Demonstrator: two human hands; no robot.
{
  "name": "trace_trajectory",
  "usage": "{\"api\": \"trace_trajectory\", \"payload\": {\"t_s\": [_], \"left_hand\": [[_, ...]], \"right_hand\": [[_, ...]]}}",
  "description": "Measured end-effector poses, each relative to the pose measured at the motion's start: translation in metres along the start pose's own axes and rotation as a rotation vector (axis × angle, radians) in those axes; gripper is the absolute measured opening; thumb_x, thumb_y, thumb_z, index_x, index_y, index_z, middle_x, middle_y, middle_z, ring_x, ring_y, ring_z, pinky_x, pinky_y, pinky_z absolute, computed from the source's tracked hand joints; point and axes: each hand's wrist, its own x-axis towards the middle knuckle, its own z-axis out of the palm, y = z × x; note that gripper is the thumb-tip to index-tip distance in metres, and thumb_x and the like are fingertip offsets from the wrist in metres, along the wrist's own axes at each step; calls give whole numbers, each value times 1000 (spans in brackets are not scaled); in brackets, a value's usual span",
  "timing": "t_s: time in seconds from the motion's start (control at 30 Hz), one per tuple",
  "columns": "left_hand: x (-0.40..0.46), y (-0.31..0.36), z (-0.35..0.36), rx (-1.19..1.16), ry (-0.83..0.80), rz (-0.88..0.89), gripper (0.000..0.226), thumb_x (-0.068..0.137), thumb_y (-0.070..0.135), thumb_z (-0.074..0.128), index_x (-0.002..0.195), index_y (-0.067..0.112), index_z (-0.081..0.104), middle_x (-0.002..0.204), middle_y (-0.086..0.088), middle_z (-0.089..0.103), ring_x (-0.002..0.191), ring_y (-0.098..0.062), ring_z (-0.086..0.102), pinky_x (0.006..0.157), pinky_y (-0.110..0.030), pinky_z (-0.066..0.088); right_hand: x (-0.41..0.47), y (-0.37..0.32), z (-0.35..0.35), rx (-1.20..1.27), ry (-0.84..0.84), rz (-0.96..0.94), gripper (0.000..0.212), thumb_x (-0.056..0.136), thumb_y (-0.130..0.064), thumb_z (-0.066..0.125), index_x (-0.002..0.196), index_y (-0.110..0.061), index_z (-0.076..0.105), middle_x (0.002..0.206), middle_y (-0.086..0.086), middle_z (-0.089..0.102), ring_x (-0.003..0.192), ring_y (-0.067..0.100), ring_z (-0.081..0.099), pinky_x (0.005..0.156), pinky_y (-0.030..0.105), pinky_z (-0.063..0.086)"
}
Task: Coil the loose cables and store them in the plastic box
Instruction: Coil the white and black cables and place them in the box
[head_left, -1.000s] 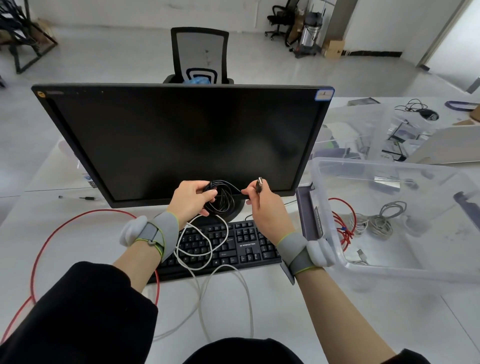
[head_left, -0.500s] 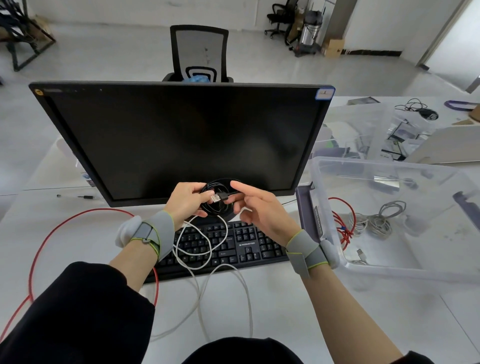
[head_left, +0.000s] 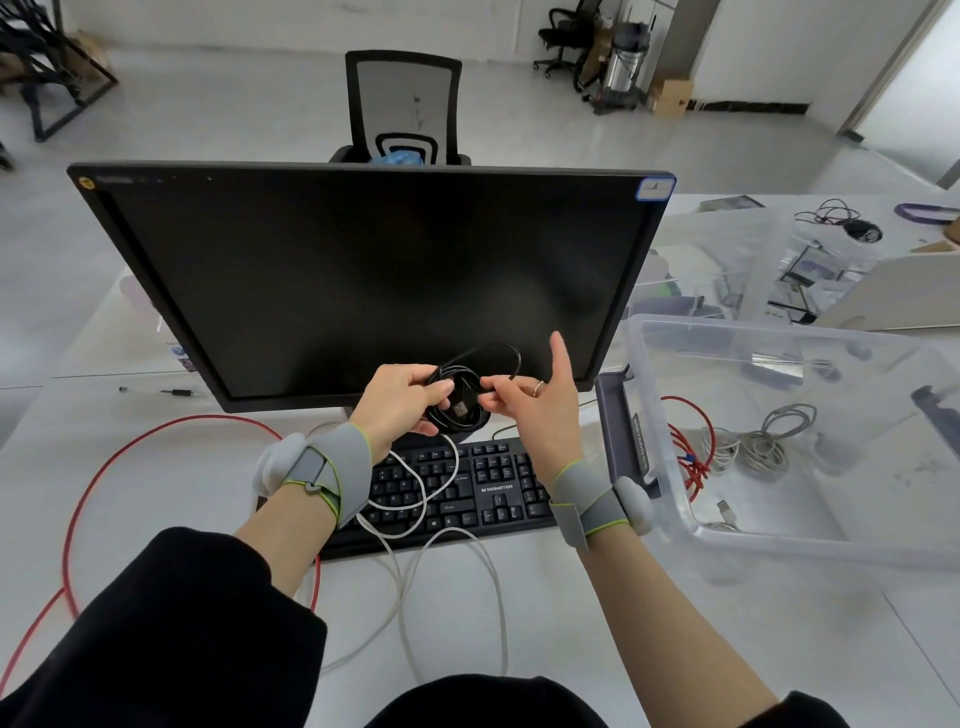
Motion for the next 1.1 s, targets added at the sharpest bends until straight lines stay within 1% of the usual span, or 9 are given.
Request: {"api": "trace_trajectory", "payload": {"t_s": [0.1,0.2,0.33,0.4,0.57,0.67,0.73,0.97,1.1], "left_hand": [[-2,2,1,14,-2,-5,11,93,13,57,87,14,66,75,-4,58,62,-7,51,47,-14,47],[-4,5,4,-25,-27,-3,12,94,13,56,88,13,66,76,-5,58,65,-11,52,48,-14,48],[-5,8,5,-70,-23,10,11,95,12,54,93,12,65,76,-5,58,69,-14,53,50,-15,50],[-5,7,3,-95,-27,3,13,95,11,54,100,9,65,76,-5,57,67,-14,53,49,-14,49],[-8,8,2,-165,-74,9,14,96,11,51,95,14,64,76,-4,58,66,-12,55,51,-15,48],[-9,9,0,-196,-151,36,15,96,9,50,94,14,64,75,-2,59,66,-11,55,52,-17,47],[-11,11,1,-238,-224,55,16,96,8,49,96,13,64,72,0,60,64,-9,57,50,-17,46],[-13,17,0,-302,-302,103,16,96,5,46,101,10,60,72,-2,60,63,-11,65,49,-18,47],[-14,15,-1,-279,-338,116,16,96,5,47,102,10,61,72,-2,60,65,-13,65,48,-18,47]], "right_hand": [[0,5,1,-193,46,-69,16,84,-1,65,93,-11,57,78,12,69,57,3,62,64,21,51],[0,13,2,-366,48,-107,16,79,-9,73,71,-17,61,90,13,62,67,5,50,67,15,43],[0,18,-1,-389,-14,-100,8,82,-17,70,77,-10,70,111,8,55,89,-3,49,76,2,37],[-3,17,-2,-321,-45,-88,22,93,-27,56,85,-17,73,116,2,55,102,-4,50,87,11,42],[-1,17,-4,81,-49,83,47,103,-36,22,109,-16,64,106,-8,67,99,11,58,78,27,51],[5,21,-10,166,-56,195,29,103,-19,36,119,-12,59,107,-1,63,96,15,58,68,19,53],[5,22,-13,115,-167,243,23,98,-4,42,107,-13,62,100,0,63,94,15,58,68,19,52],[0,16,-11,354,-396,529,16,93,-7,50,83,-8,63,66,2,59,58,9,56,52,17,46],[-1,16,-15,510,-483,593,14,85,-8,54,78,-6,66,69,1,47,54,6,47,50,15,42]]}}
